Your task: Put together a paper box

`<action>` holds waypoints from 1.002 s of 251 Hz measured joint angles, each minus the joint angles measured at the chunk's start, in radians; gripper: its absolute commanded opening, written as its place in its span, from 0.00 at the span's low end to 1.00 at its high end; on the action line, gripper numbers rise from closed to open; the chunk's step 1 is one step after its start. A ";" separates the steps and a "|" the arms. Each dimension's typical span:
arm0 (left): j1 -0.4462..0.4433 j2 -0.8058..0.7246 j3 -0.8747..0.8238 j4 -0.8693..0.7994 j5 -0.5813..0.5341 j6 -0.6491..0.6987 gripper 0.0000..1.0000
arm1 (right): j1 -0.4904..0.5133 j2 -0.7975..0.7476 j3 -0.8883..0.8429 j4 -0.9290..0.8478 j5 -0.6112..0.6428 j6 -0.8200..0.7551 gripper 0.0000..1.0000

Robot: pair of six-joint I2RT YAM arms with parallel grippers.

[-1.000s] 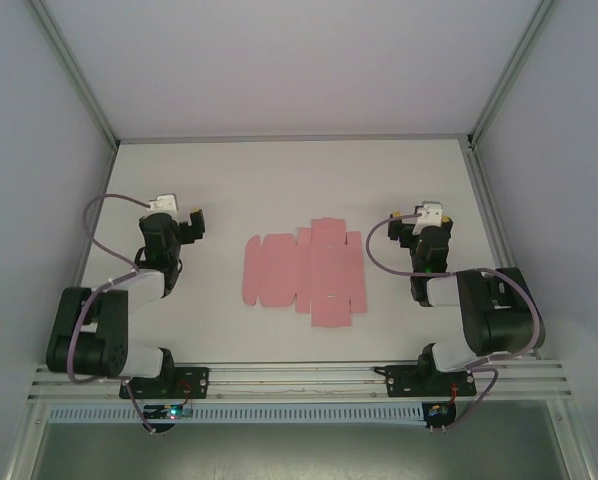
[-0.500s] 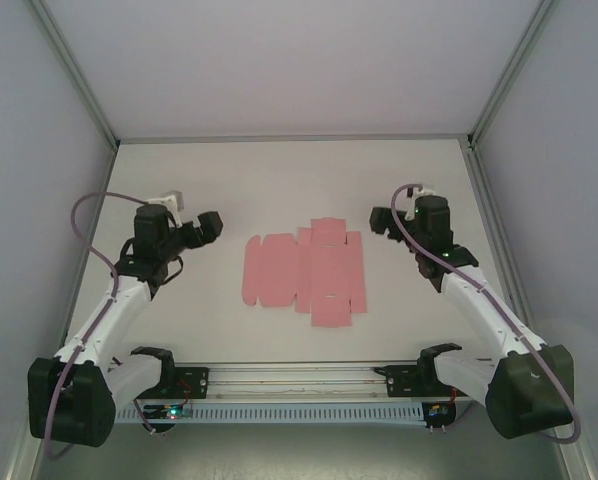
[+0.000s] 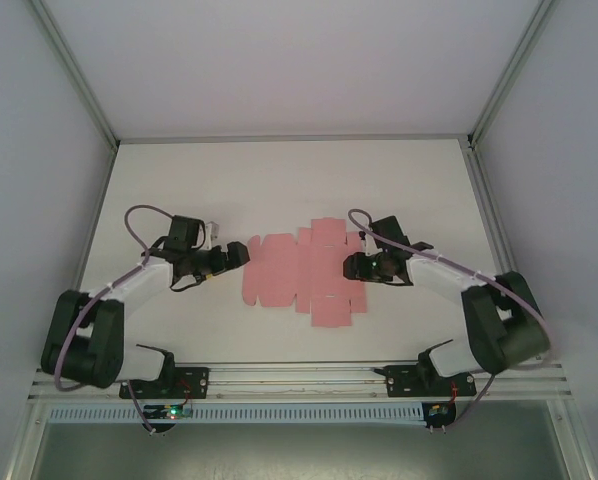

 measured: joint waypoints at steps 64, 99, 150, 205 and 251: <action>-0.007 0.120 0.025 0.042 0.090 -0.034 0.91 | 0.000 0.085 0.026 0.043 -0.003 0.001 0.41; -0.007 0.167 0.052 0.035 0.107 -0.052 0.90 | 0.000 0.104 0.031 0.076 -0.003 0.001 0.40; -0.008 0.198 0.066 0.064 0.160 -0.066 0.89 | 0.000 0.115 0.031 0.106 0.006 0.003 0.40; -0.019 0.224 0.057 0.196 0.239 -0.131 0.86 | 0.000 0.123 0.032 0.134 0.028 0.005 0.38; -0.104 0.164 -0.016 0.369 0.286 -0.144 0.88 | 0.000 0.122 0.021 0.157 0.029 0.008 0.38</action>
